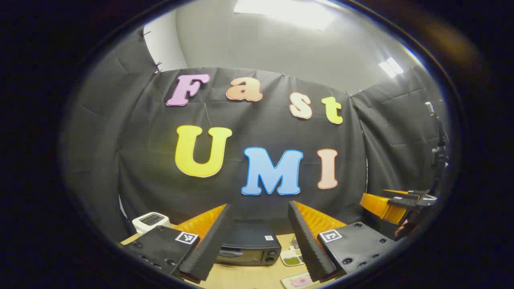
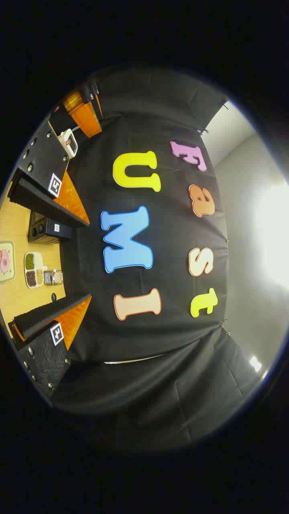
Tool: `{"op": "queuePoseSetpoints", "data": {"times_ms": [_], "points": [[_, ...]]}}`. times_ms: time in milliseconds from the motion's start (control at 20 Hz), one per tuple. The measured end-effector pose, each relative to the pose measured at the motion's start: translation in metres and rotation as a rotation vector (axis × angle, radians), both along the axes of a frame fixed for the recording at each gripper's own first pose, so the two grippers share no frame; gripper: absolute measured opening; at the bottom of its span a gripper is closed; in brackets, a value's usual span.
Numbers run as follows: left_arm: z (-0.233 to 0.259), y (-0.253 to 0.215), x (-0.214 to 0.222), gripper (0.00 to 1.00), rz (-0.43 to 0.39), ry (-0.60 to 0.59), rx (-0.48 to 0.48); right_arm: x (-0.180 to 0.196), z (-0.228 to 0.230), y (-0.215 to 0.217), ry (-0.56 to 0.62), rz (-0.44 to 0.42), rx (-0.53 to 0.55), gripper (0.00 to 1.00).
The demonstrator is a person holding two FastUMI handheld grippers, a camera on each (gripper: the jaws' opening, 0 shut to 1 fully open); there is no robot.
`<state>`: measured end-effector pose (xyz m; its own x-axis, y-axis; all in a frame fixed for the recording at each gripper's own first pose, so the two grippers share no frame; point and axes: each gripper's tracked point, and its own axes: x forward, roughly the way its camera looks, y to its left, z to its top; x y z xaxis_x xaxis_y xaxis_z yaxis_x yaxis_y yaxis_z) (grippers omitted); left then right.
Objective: Open the electric oven with the left hand, put the food in, and close the electric oven.
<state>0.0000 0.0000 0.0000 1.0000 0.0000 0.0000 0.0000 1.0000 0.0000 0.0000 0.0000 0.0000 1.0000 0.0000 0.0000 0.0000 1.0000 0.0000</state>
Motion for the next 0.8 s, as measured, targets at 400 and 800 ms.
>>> {"op": "queuePoseSetpoints", "data": {"times_ms": [400,800], "points": [[0.003,-0.007,-0.002,0.95,-0.035,-0.011,-0.002,-0.005,0.002,-0.002,0.008,-0.011,-0.006,0.97],[0.000,0.004,-0.008,0.91,-0.016,-0.008,0.012,-0.011,0.000,0.001,0.003,0.002,-0.011,0.97]]}}
